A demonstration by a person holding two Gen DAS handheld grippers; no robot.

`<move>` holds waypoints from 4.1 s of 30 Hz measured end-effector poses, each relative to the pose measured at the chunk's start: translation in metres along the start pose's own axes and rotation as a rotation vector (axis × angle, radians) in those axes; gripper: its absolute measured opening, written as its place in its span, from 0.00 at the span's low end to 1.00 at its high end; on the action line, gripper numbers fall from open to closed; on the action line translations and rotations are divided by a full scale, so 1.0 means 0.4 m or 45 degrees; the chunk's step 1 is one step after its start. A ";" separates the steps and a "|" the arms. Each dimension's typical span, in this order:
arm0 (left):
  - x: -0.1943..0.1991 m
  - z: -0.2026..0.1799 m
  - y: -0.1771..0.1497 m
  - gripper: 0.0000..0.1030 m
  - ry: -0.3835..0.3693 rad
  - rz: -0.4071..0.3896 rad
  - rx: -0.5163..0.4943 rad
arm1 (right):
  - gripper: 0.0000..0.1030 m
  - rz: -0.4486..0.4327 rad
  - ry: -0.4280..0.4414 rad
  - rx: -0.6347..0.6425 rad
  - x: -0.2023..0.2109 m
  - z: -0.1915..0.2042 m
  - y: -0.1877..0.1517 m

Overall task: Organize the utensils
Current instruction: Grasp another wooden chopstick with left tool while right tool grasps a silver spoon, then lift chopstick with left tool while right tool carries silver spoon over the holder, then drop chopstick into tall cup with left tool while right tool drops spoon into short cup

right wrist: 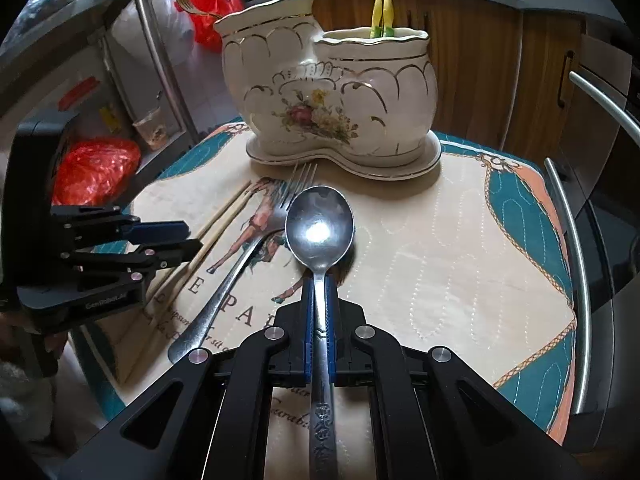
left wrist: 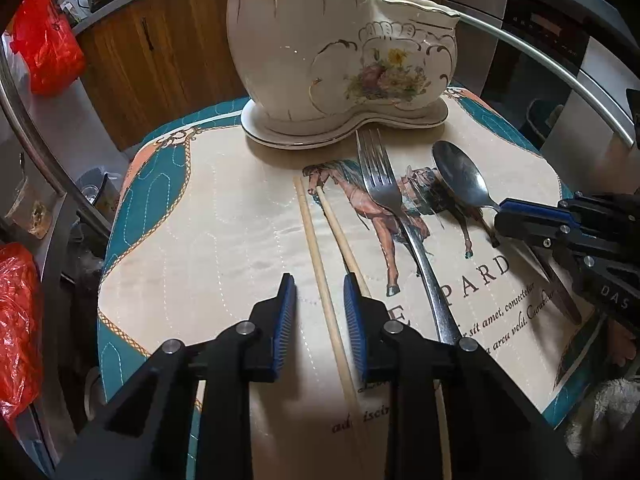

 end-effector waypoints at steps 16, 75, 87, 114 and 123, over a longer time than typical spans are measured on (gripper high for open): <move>0.034 0.061 -0.010 0.05 -0.052 -0.090 0.092 | 0.06 -0.116 0.052 -0.042 0.050 -0.004 0.019; 0.236 -0.013 0.462 0.05 0.122 -1.239 0.042 | 0.06 -0.931 -0.016 -0.050 0.064 -0.128 0.414; 0.177 0.011 0.439 0.05 0.064 -1.136 0.093 | 0.06 -0.920 -0.006 -0.046 0.058 -0.137 0.401; 0.163 0.049 0.361 0.05 -0.070 -0.734 0.219 | 0.06 -0.659 0.015 -0.004 0.085 -0.101 0.306; 0.137 0.046 0.363 0.05 -0.052 -0.652 0.199 | 0.06 -0.570 -0.007 -0.044 0.060 -0.104 0.313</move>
Point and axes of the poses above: each gripper's, at about its wrist camera, not at the fingertips, and x roughly against the way its jaws point, z to its left, y to its top, the point moved 2 cm from there along -x, roughly the way its jaws point, and after that the axes turned 8 degrees about y, right-handed, at the moved point
